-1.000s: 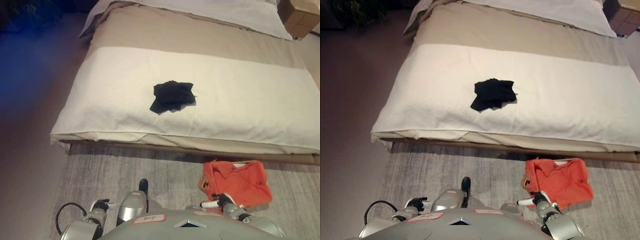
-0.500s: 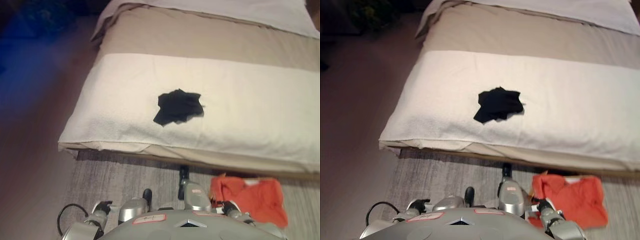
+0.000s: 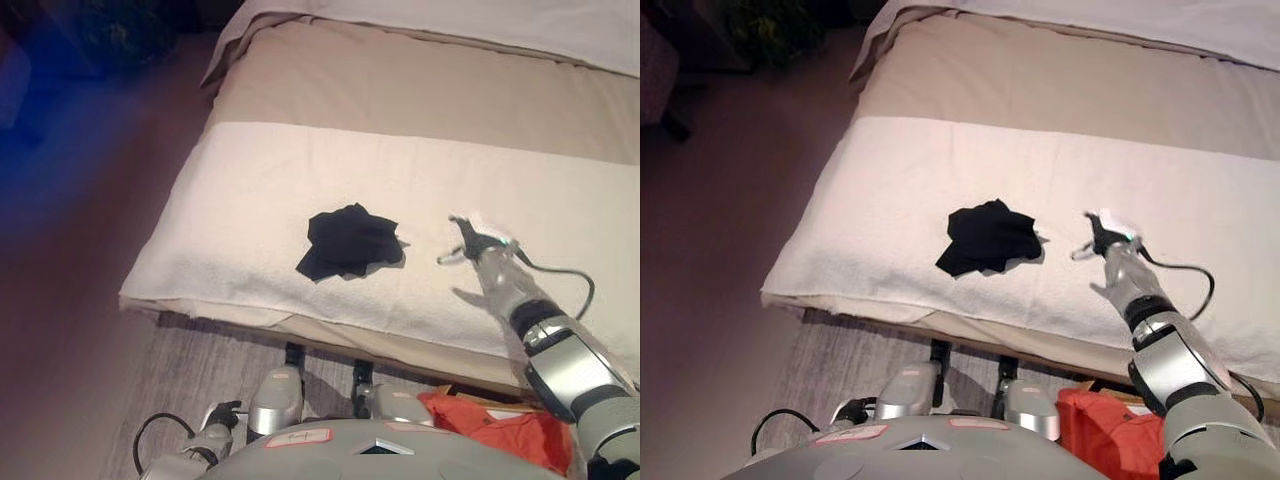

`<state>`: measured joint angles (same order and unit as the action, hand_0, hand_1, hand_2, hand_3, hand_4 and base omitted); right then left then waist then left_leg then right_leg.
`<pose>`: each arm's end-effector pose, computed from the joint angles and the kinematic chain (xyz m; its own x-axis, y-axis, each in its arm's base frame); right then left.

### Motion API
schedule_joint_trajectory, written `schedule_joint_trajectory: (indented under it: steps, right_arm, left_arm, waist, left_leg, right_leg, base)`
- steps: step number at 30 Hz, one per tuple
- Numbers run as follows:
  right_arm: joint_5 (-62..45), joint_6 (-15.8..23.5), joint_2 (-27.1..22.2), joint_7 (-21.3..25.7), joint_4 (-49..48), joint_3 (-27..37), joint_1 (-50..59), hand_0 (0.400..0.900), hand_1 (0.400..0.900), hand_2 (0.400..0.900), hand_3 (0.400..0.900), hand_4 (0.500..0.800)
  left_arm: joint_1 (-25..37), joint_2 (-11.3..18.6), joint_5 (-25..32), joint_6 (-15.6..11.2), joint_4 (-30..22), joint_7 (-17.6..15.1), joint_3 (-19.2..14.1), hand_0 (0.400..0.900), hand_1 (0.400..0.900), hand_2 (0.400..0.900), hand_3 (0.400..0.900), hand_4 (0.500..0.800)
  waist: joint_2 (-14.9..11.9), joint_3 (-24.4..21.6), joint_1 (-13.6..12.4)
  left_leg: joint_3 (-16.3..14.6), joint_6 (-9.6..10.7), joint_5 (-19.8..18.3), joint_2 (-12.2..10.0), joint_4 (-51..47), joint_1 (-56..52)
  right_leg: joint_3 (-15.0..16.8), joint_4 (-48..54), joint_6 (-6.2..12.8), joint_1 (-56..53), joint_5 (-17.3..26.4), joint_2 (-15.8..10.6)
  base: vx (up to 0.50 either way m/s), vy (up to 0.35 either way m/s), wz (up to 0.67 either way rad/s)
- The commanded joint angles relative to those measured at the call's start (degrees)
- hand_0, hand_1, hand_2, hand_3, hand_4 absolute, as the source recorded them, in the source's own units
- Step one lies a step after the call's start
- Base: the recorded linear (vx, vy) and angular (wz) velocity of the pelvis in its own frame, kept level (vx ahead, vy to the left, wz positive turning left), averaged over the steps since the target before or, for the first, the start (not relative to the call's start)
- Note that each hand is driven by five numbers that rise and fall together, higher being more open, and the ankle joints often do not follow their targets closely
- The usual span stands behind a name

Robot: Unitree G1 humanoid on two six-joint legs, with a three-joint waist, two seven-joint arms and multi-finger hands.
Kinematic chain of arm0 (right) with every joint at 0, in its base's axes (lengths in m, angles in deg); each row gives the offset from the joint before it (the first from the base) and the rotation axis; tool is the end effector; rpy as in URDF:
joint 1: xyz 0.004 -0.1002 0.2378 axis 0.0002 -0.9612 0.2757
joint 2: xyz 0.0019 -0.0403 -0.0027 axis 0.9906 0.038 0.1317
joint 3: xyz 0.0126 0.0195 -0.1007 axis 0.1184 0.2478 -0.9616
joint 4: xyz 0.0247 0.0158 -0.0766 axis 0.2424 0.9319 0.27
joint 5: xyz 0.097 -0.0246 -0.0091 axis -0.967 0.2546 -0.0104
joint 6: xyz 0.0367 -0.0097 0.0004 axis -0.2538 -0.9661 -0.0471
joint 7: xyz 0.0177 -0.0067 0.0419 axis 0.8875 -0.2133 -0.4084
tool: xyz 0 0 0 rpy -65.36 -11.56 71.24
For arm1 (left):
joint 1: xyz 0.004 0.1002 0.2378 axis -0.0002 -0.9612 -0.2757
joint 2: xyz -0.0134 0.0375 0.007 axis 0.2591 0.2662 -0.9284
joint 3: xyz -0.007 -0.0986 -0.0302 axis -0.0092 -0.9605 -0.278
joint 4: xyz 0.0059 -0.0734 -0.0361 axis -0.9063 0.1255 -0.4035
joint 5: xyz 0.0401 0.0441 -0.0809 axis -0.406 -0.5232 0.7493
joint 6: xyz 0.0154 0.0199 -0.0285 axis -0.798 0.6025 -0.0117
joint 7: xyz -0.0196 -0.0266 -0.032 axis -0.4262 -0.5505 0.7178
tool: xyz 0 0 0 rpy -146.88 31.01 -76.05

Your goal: Put the clothes on the bed into the basket.

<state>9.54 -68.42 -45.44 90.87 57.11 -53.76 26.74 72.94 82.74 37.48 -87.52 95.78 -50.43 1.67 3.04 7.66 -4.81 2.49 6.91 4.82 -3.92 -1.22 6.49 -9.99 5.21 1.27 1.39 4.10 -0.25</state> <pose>0.2773 -0.2488 0.0182 0.9161 -0.1837 -0.3564 -0.3106 0.2372 -0.9205 0.0329 0.1993 -0.1275 0.1912 0.2719 -0.9431 0.1534 0.9408 0.3023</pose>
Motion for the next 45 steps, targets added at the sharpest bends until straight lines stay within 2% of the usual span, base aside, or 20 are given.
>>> schedule_joint_trajectory:
  steps: [1,5,10,16,26,36,45]
  right_arm:
    - [0.7,0.02,1.29,2.97,2.79,-3.34,13.22,0.9,0.9,0.9,0.9,0.8]
    - [-1.89,-0.24,3.44,3.0,9.16,-5.56,22.58,0.9,0.9,0.9,0.9,0.8]
    - [-3.38,-0.27,6.22,3.21,12.43,-7.1,27.21,0.9,0.9,0.9,0.9,0.8]
    - [-5.08,-0.23,9.26,3.0,13.85,-7.36,29.22,0.9,0.9,0.9,0.9,0.8]
    - [-7.76,0.13,11.12,1.87,15.42,-7.36,28.51,0.9,0.9,0.9,0.9,0.8]
    - [-9.12,-0.08,9.99,-0.59,18.19,-8.4,31.35,0.9,0.9,0.9,0.9,0.8]
    - [-9.64,0.06,5.25,-1.54,19.75,-12.09,38.95,0.9,0.9,0.9,0.9,0.8]
  left_arm:
    - [3.11,2.1,2.61,-0.17,2.8,-3.5,2.4,0.9,0.9,0.9,0.9,0.8]
    - [4.8,2.81,4.81,-0.47,3.01,-4.37,3.09,0.9,0.9,0.9,0.9,0.8]
    - [6.21,3.61,6.53,-0.67,3.21,-4.98,3.42,0.9,0.9,0.9,0.9,0.8]
    - [7.32,3.98,8.2,-0.73,2.94,-5.58,3.9,0.9,0.9,0.9,0.9,0.8]
    - [8.12,4.52,9.67,-1.06,1.97,-5.66,4.68,0.9,0.9,0.9,0.9,0.8]
    - [8.64,5.49,10.9,-1.58,0.33,-5.2,5.28,0.9,0.9,0.9,0.9,0.8]
    - [10.33,5.03,15.5,-2.74,-2.98,-4.72,6.94,0.9,0.9,0.9,0.9,0.8]
  waist:
    - [-0.88,2.0,-1.62]
    - [-1.18,4.04,-3.46]
    - [-1.83,6.55,-5.1]
    - [-2.66,8.89,-6.37]
    - [-2.59,12.1,-7.91]
    - [-2.11,16.16,-9.16]
    - [-0.88,22.13,-10.44]
  left_leg:
    - [0.17,-1.48,2.69,1.33,-3.39,0.03]
    - [0.42,-1.36,3.16,1.48,-3.55,2.65]
    - [1.72,-1.18,3.89,1.7,-3.76,5.26]
    - [3.02,-1.24,4.43,1.85,-3.69,7.42]
    - [4.67,-1.11,5.4,2.29,-3.5,10.63]
    - [5.7,-1.49,5.99,2.67,-2.31,13.9]
    - [6.73,-2.25,5.28,4.24,4.78,22.98]
  right_leg:
    - [2.36,-0.43,5.04,3.66,1.88,-6.59]
    - [1.66,-0.55,5.4,6.81,3.16,-7.31]
    - [0.69,-0.72,5.67,9.12,4.06,-7.86]
    - [-0.25,-0.68,5.84,10.78,4.82,-8.14]
    - [-1.29,-0.62,6.13,12.9,5.69,-8.63]
    - [-1.24,-1.37,6.12,16.24,6.62,-8.68]
    - [-1.19,-7.48,5.12,25.12,6.12,-9.22]
  base:
    - [-0.1,0.052,0.04]
    - [-0.08,0.032,0.13]
    - [-0.05,0.013,0.19]
    - [-0.03,0.002,0.16]
    - [-0.03,0.006,0.11]
    - [-0.05,-0.003,0.0]
    - [-0.1,-0.001,0.01]
